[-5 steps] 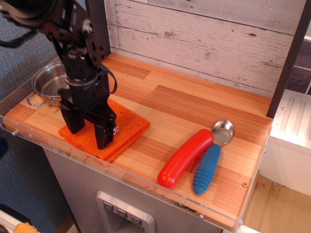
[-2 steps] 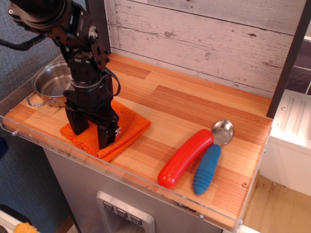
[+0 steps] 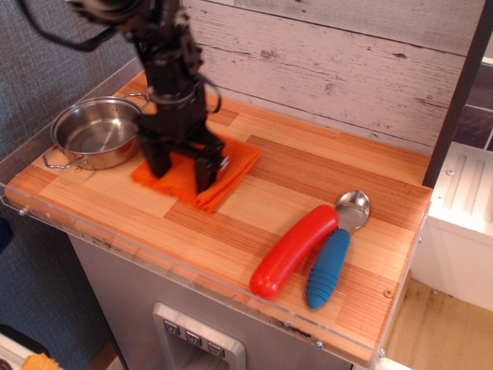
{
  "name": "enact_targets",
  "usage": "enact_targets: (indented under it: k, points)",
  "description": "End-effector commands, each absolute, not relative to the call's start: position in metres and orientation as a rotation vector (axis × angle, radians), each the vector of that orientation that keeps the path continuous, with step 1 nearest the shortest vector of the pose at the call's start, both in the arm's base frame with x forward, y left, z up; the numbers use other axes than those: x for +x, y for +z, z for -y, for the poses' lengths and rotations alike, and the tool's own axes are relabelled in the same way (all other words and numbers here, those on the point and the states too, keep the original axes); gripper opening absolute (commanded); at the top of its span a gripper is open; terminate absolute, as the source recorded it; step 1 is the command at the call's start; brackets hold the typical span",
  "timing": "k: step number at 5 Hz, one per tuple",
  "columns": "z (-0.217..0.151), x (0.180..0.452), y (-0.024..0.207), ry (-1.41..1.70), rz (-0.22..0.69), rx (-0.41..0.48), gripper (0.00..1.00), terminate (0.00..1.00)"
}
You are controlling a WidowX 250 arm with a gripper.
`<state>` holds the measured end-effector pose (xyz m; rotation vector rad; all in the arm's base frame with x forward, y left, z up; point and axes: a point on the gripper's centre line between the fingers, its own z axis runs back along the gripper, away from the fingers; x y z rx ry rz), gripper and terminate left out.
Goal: Move orange cloth little bit top
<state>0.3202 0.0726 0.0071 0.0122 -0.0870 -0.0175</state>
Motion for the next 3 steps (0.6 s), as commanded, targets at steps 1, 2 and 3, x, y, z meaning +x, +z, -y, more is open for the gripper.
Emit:
enact_targets:
  k: [1,2,3]
  points:
    - [-0.044,0.365,0.001,-0.047,0.102,-0.024,1.0,0.0]
    - [-0.035,0.384,0.005,-0.051,0.12,-0.012,1.0,0.0]
    - [-0.03,0.393,0.007,-0.049,0.107,0.009,1.0,0.0]
